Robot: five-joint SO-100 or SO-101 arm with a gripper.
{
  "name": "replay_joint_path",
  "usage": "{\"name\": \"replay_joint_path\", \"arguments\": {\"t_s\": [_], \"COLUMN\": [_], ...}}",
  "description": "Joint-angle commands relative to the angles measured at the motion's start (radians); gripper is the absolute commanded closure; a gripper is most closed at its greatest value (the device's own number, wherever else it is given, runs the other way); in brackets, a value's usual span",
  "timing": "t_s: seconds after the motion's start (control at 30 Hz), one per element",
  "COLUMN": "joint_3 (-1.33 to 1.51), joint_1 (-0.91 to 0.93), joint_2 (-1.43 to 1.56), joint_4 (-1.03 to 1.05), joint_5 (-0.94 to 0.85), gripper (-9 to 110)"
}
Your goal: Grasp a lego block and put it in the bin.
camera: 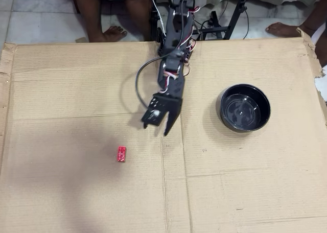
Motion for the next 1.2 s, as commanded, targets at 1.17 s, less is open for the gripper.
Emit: {"name": "replay_joint_path", "arguments": {"t_s": [1.17], "joint_3": [-0.552], "joint_1": [0.247], "joint_2": [-0.647], "joint_4": [-0.02], "joint_5": [-0.003], "gripper": [73]}}
